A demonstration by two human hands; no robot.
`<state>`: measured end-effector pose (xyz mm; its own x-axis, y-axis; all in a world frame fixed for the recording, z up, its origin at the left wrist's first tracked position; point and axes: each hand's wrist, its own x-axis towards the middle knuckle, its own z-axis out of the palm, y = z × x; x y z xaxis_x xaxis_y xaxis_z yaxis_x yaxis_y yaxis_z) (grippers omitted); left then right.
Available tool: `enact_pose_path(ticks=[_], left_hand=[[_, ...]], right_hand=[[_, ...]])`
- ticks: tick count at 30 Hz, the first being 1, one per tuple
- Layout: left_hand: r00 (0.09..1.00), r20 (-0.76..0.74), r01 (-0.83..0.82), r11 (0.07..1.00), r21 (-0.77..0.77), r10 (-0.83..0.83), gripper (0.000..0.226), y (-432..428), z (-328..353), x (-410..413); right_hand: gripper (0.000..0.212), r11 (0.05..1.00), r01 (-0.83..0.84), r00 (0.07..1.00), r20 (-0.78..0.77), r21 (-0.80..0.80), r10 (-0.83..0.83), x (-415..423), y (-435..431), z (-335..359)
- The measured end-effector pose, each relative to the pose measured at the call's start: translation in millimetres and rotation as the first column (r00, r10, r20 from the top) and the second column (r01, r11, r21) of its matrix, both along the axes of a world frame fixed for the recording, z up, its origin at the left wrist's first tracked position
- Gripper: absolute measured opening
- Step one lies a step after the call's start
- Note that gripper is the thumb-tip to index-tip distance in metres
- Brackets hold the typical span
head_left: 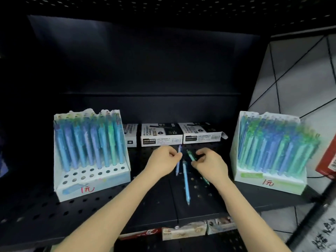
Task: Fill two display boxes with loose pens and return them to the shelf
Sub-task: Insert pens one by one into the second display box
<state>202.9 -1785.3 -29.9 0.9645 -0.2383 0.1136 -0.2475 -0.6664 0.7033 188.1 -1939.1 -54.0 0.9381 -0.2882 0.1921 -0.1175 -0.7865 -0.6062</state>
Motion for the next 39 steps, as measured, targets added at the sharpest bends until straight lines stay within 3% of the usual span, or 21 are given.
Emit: enact_pose_path(ticks=[5, 9, 14, 16, 20, 25, 27, 29, 32, 36, 39], left_hand=[[0.986, -0.119, -0.105, 0.986, 0.129, 0.12, 0.025, -20.7, -4.4, 36.0], [0.967, -0.184, -0.15, 0.977, 0.151, 0.177, 0.011, -25.1, -0.3, 43.3], [0.947, -0.282, -0.157, 0.987, 0.014, 0.155, 0.004, -19.9, 3.6, 41.7], [0.933, -0.335, -0.154, 0.987, -0.045, 0.13, 0.017, -13.6, 5.2, 36.4], [0.93, -0.364, -0.136, 0.97, -0.201, 0.055, 0.013, 8.2, 18.2, 8.2], [0.98, -0.192, -0.126, 0.919, -0.373, 0.056, 0.02, 58.8, 39.8, -45.1], [0.992, -0.076, -0.126, 0.902, -0.413, 0.103, 0.02, 86.3, 43.4, -66.0], [0.978, 0.058, -0.149, 0.868, -0.474, 0.199, 0.018, 115.2, 44.4, -83.3], [0.901, 0.2, -0.202, 0.782, -0.59, 0.384, 0.016, 155.8, 44.4, -97.3], [0.817, 0.184, -0.326, 0.701, -0.634, 0.547, 0.017, 199.7, 33.9, -92.9], [0.819, 0.123, -0.388, 0.699, -0.601, 0.56, 0.019, 217.1, 22.7, -87.3]], right_hand=[[0.04, 0.994, -0.002, 1.0, 0.006, 0.111, 0.002, -0.8, -4.4, -1.2], [0.04, 0.96, 0.011, 1.0, 0.005, 0.279, -0.013, -0.3, -5.8, -0.9], [0.034, 0.856, -0.015, 0.999, 0.048, 0.516, -0.012, 1.6, -5.4, -2.1], [0.031, 0.788, -0.067, 0.996, 0.083, 0.611, 0.02, -0.6, -3.2, 1.6], [0.024, 0.69, -0.088, 0.992, 0.125, 0.719, -0.004, -2.9, -3.0, 8.3], [0.015, 0.472, -0.227, 0.97, 0.24, 0.852, 0.033, -13.6, 3.3, 31.5], [0.016, 0.428, -0.314, 0.947, 0.311, 0.848, 0.078, -20.4, 16.5, 44.0], [0.014, 0.442, -0.401, 0.914, 0.383, 0.803, 0.134, -30.2, 35.6, 56.3], [0.021, 0.456, -0.497, 0.866, 0.458, 0.738, 0.203, -44.6, 71.3, 70.0], [0.02, 0.495, -0.579, 0.811, 0.522, 0.648, 0.264, -53.6, 123.3, 77.5], [0.017, 0.633, -0.598, 0.775, 0.555, 0.491, 0.302, -49.3, 156.0, 73.3]])
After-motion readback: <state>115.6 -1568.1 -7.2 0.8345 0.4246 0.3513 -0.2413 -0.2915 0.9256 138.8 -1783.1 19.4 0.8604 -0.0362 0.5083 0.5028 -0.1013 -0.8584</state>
